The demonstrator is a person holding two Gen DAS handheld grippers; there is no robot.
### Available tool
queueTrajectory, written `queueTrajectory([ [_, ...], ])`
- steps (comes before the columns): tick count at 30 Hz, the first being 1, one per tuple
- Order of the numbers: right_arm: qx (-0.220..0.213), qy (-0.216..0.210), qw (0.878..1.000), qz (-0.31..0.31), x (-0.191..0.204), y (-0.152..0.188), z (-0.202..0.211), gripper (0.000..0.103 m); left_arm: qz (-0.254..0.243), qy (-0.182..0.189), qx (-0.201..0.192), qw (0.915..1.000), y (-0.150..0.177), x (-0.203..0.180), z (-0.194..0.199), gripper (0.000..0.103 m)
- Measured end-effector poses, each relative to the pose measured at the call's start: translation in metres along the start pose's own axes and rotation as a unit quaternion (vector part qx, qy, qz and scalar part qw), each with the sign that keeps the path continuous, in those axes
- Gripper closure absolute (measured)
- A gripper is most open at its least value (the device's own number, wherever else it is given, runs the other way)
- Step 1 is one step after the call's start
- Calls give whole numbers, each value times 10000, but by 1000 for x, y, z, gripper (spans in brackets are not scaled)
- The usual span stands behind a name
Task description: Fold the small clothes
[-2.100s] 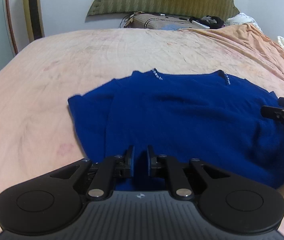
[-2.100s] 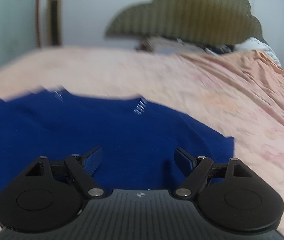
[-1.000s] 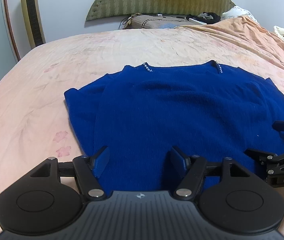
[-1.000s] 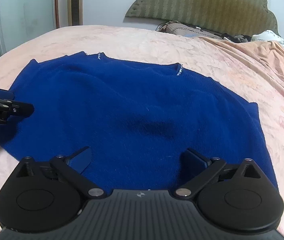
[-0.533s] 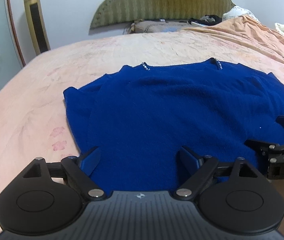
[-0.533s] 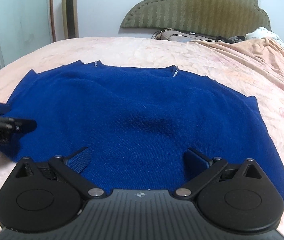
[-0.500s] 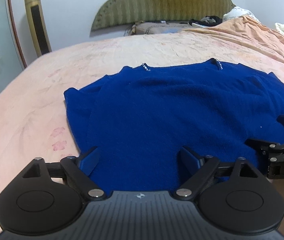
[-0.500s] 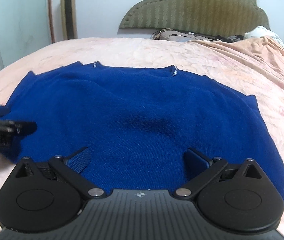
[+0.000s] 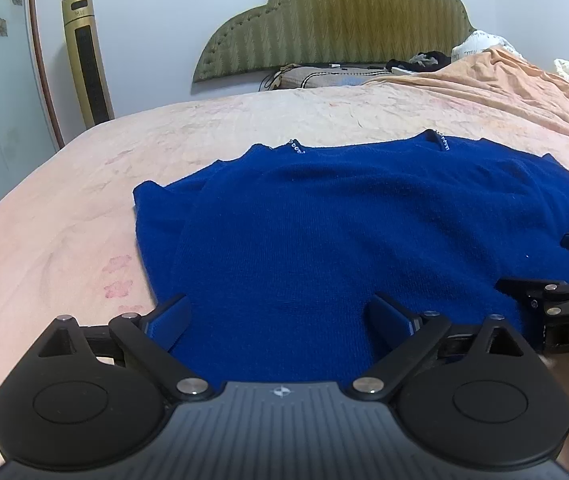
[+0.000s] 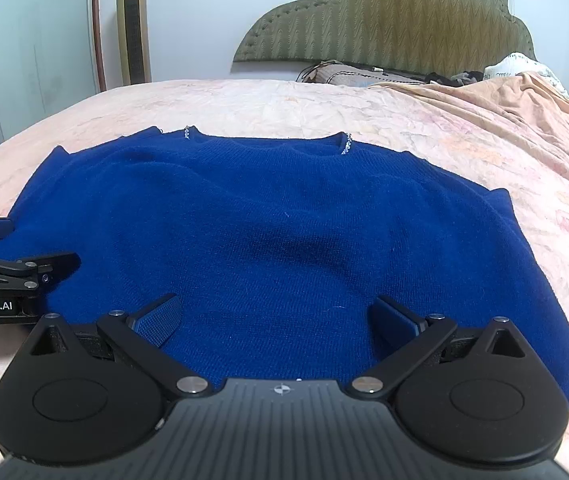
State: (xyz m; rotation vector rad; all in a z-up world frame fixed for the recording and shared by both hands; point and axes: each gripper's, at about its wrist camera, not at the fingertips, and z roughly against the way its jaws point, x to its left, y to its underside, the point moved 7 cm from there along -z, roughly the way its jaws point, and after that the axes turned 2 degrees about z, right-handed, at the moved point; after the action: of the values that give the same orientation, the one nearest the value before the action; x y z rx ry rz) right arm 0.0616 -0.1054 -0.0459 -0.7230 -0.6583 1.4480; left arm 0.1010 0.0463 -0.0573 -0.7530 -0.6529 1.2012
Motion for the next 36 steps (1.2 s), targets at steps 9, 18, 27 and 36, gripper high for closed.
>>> queueTrajectory([
  [9,0,13,10000,7,1,0,0,0,-1,17,-1,10000,1,0,0,4],
  [18,2,18,10000,0,2,0,0,0,-9,34,21,10000,1,-2,0,0],
  [27,-261,104,9996,59,13,-6,22,1,112,303,-405,9987,-28,29,37,0],
  [36,-777,-164,9749,2080,106,-12,53,1,1623,751,849,9802,-54,124,-21,0],
])
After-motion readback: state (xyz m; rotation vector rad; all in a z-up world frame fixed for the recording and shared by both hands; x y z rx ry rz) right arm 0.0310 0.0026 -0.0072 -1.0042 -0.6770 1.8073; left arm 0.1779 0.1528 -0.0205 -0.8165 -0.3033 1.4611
